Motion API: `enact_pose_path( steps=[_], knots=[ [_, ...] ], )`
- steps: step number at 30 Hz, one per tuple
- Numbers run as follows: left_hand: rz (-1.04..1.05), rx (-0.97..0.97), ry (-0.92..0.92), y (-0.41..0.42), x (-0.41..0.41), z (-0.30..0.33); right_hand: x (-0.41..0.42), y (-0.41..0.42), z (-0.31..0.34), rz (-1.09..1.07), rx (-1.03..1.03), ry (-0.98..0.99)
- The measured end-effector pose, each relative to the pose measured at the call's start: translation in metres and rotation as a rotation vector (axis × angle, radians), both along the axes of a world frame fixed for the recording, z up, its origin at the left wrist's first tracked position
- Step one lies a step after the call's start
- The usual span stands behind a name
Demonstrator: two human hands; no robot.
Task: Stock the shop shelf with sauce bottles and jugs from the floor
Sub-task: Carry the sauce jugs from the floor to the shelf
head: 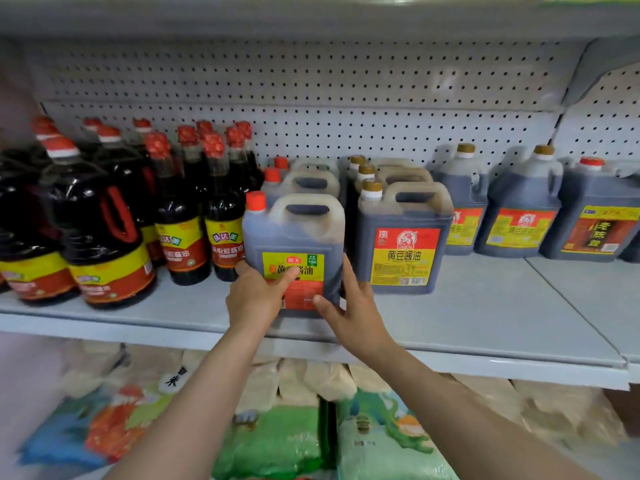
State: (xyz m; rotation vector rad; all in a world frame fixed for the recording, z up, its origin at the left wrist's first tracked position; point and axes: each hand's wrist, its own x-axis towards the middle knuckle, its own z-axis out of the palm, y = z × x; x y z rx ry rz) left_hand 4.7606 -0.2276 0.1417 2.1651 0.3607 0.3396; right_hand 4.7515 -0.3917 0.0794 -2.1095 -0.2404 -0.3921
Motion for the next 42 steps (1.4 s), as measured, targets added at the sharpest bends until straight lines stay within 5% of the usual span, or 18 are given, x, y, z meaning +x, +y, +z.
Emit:
enact_pose_path(
  steps=[16,26,34,42],
  knots=[
    [-0.164,0.01,-0.051,0.025,0.023,-0.009,0.006,0.036,0.003,-0.233,-0.035,0.036],
    [-0.276,-0.153,-0.055,0.034,0.013,-0.014,-0.017,0.025,0.021,-0.317,-0.065,0.15],
    [-0.442,-0.135,-0.228,-0.025,-0.061,-0.008,-0.129,-0.034,0.04,-0.532,-0.132,0.125],
    [-0.959,-0.128,0.092,-0.118,-0.181,-0.048,-0.309,-0.104,0.025,-0.854,-0.219,0.31]
  ],
)
